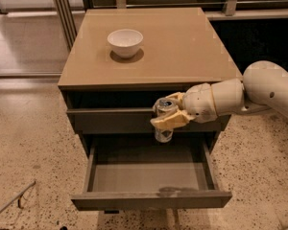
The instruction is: Pick redbull can from middle drawer and place on counter
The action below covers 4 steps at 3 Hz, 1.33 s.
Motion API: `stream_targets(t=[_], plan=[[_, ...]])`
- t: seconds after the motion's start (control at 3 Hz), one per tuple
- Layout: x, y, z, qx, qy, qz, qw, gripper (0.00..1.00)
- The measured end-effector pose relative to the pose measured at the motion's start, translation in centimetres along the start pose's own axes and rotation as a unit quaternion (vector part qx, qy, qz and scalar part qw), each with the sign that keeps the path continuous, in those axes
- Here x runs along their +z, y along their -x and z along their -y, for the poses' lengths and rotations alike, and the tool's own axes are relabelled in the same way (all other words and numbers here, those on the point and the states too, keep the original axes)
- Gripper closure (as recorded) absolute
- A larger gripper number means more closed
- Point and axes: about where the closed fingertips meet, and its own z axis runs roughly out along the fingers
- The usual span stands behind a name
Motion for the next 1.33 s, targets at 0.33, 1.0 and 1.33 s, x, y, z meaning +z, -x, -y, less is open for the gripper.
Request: stream_targets(t=[0.33, 1.0, 1.33], plan=[[-3.3, 5.7, 2.0, 0.001, -0.02, 0.037, 0.9991, 1.0], [-4.5, 7.1, 3.1, -0.009, -0.035, 0.046, 0.9983, 1.0], [-4.7, 7.2, 3.2, -0.009, -0.039, 0.048, 0.998, 1.0]])
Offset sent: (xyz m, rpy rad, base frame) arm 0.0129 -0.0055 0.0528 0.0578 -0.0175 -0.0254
